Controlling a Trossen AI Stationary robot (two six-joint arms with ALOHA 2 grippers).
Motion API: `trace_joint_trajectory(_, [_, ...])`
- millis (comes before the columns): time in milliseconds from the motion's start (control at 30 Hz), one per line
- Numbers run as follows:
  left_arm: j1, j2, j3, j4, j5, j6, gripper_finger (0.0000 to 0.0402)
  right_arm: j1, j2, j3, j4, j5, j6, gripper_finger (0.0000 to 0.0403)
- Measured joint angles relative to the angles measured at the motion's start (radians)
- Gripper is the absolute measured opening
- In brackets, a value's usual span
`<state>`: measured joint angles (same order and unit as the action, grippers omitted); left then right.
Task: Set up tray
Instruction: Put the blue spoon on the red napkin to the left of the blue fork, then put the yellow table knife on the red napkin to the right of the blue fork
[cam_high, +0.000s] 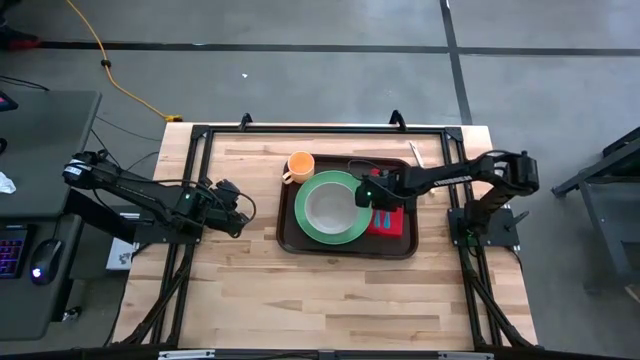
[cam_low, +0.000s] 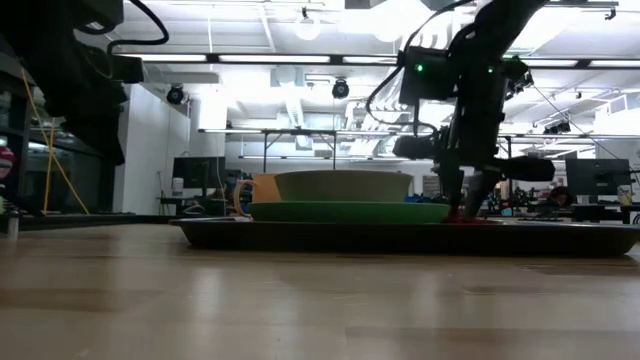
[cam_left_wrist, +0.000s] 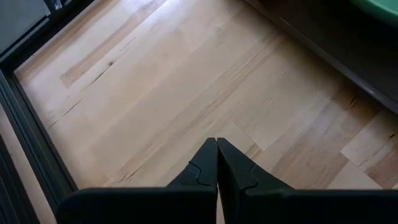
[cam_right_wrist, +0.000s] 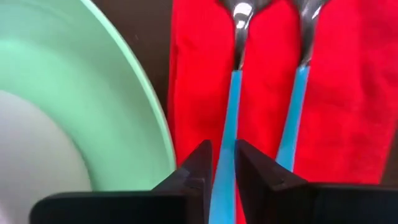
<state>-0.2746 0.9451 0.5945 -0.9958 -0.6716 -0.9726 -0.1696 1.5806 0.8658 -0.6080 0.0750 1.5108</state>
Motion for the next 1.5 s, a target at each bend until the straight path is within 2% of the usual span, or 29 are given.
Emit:
trace_joint_trajectory(300, [0.0,0.0,0.0,-0.001,0.0,0.0,0.0031,-0.001,0.03,0.0,0.023,-0.059,-0.044,0.0082])
trace_joint_trajectory(700, [0.0,0.0,0.0,0.0,0.003,0.0,0.0031,-0.002,0.001,0.0,0.006,-0.04,-0.073,0.0085])
trace_joint_trajectory(967, [0.0,0.0,0.0,0.002,0.005,0.0,0.0031,-0.044,-0.024,0.0,-0.005,-0.162,-0.129,0.0083])
trace_joint_trajectory(1267, [0.0,0.0,0.0,0.009,0.01,0.0,0.0031,-0.072,-0.207,0.001,-0.123,-0.158,-0.159,0.0083])
trace_joint_trajectory(1500, [0.0,0.0,0.0,0.049,0.01,0.0,0.0031,-0.108,-0.409,0.001,-0.334,-0.024,-0.179,0.0083])
